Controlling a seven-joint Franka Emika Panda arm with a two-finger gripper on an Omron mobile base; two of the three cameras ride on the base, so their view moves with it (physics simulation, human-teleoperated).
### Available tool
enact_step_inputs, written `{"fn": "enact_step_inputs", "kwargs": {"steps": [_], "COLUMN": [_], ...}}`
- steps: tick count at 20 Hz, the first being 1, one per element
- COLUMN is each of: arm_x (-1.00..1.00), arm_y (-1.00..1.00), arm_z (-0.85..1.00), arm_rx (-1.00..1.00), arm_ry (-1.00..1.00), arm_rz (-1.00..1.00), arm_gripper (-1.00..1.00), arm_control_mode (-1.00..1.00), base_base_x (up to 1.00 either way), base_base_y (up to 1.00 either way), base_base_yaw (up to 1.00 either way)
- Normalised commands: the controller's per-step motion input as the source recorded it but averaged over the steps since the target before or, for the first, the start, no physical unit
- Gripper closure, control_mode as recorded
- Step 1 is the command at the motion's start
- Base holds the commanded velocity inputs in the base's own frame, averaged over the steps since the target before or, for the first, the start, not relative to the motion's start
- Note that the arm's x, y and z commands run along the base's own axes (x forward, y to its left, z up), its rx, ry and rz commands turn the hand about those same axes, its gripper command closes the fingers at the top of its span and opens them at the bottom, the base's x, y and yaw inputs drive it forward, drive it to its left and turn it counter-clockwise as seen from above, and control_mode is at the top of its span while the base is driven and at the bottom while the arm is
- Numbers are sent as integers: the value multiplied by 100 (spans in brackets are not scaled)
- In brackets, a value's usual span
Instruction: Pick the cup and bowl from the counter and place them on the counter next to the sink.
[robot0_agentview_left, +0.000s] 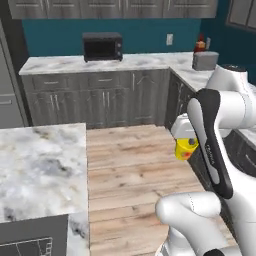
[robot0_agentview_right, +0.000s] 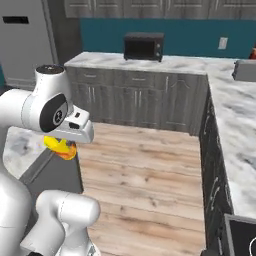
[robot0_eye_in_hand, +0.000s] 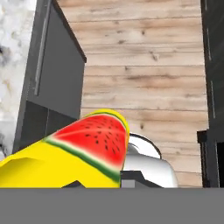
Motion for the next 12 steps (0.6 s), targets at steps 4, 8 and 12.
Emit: {"fn": "enact_step_inputs", "kwargs": {"steps": [4, 8, 12], "arm_x": [0, 0, 0], "arm_y": [0, 0, 0], "arm_z": [0, 0, 0], "arm_rx": [0, 0, 0], "arm_ry": [0, 0, 0], "arm_rz": [0, 0, 0], "arm_gripper": [100, 100, 100], "arm_control_mode": [100, 100, 100], "base_base_x": [0, 0, -5], "base_base_y": [-41, -47, -45], "base_base_yaw": [81, 78, 77]}}
